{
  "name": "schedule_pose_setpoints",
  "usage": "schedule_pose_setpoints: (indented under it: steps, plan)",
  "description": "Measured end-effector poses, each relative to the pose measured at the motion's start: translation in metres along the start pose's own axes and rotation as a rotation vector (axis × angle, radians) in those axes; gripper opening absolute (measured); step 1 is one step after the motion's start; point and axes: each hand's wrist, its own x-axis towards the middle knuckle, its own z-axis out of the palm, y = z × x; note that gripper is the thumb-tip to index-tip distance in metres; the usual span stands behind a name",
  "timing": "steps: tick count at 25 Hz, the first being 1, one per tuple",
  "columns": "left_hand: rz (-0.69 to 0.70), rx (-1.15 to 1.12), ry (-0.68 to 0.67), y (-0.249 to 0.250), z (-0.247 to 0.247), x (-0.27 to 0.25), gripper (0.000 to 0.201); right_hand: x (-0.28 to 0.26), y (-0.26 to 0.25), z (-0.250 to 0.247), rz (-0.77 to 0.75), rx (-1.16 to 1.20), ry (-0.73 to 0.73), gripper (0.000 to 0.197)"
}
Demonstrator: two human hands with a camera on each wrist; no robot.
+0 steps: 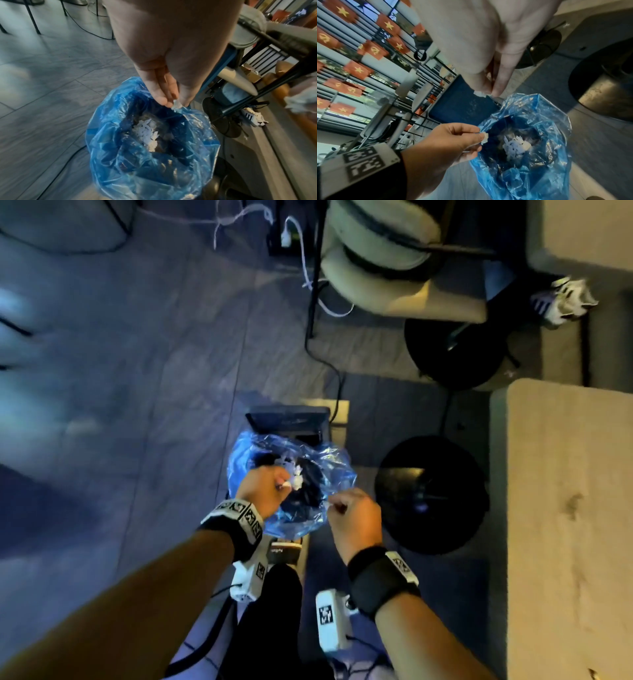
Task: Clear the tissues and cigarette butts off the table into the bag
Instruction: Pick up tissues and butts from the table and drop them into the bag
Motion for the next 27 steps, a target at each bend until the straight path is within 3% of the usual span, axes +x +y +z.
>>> schedule_pose_setpoints:
  steps: [4,7,12,17,20,27]
  plan:
    - [-0.035,0.02,-0.095,-0.024,0.005,0.017,0.014,0.04,-0.001,0.035,0.036,-0.011,-0.055,0.017]
    - [-0.116,0.017,-0.089,-0.047,0.002,0.015,0.048,0.06,0.001,0.061,0.074,0.007,-0.103,0.018]
    - [-0.154,0.098,-0.064,-0.062,0.0,-0.008,0.045,0.057,0.005,0.054,0.205,0.201,-0.28,0.033]
    - [-0.136,0.119,-0.132,-0.024,0.006,-0.035,0.033,0.023,0.019,0.008,0.192,0.179,-0.354,0.025]
    - [-0.007,0.082,-0.095,0.016,0.01,-0.045,0.032,-0.006,0.02,-0.025,0.073,0.145,-0.349,0.021]
    - [0.272,0.031,-0.105,0.137,0.033,-0.101,0.022,-0.116,0.044,-0.119,-0.038,0.191,-0.106,0.019]
